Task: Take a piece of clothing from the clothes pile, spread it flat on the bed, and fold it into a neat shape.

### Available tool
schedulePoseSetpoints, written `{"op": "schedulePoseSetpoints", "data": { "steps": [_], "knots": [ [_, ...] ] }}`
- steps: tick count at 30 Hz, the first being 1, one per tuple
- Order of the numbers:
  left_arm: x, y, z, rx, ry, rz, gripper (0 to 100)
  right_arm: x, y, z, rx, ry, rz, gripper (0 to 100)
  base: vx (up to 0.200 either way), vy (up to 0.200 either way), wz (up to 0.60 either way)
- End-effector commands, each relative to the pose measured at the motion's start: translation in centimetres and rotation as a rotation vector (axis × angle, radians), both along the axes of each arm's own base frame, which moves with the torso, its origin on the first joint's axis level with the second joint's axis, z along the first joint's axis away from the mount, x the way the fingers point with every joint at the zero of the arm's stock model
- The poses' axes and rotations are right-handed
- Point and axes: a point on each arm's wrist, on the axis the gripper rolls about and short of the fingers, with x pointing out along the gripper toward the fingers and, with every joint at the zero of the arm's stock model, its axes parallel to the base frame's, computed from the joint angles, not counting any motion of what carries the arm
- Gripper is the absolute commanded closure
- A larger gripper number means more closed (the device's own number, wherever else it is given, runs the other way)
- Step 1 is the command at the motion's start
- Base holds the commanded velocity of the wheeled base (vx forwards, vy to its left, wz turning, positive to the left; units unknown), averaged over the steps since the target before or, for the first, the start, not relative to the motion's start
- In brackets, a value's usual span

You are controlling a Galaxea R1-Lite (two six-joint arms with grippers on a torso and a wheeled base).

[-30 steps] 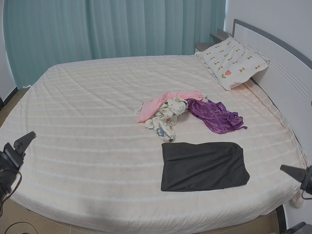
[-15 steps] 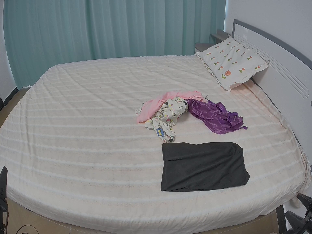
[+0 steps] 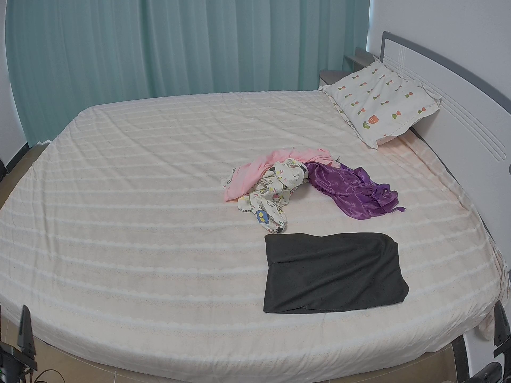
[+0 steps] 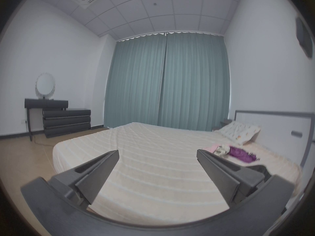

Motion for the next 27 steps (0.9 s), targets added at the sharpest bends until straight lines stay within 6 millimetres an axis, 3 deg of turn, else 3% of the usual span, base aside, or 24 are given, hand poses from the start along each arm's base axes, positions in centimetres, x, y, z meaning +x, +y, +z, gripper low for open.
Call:
{"op": "schedulePoseSetpoints", "data": {
  "steps": [1,5,9,14,17,21,27],
  "knots": [
    [0.36,-0.03,-2.14,0.054,0.044,-0.004,0,0.29,-0.12,-1.39,0.016,0.03,-0.048,0,0.0,0.0,0.0],
    [0.42,-0.22,-2.14,0.069,0.045,-0.093,0,0.29,-0.12,-1.39,-0.002,0.033,-0.05,0,0.0,0.0,0.0],
    [0.44,-0.41,-2.14,0.118,0.05,-0.178,0,0.34,-0.1,-1.39,-0.151,0.045,-0.049,0,0.0,0.0,0.0],
    [0.44,-0.75,-2.19,0.114,0.048,-0.329,0,0.38,0.13,-1.49,-0.13,0.042,0.056,0,0.0,0.0,0.0],
    [0.44,-0.8,-2.19,0.12,0.047,-0.349,0,0.4,0.16,-1.79,-0.07,0.064,0.073,0,0.0,0.0,0.0],
    [0.44,-0.81,-2.19,0.124,0.047,-0.356,0,0.42,0.24,-2.05,-0.15,0.093,0.109,0,0.0,0.0,0.0],
    [0.41,-0.81,-2.19,0.123,0.044,-0.355,0,0.42,0.24,-2.1,-0.111,0.091,0.108,0,0.0,0.0,0.0]
  ]
}}
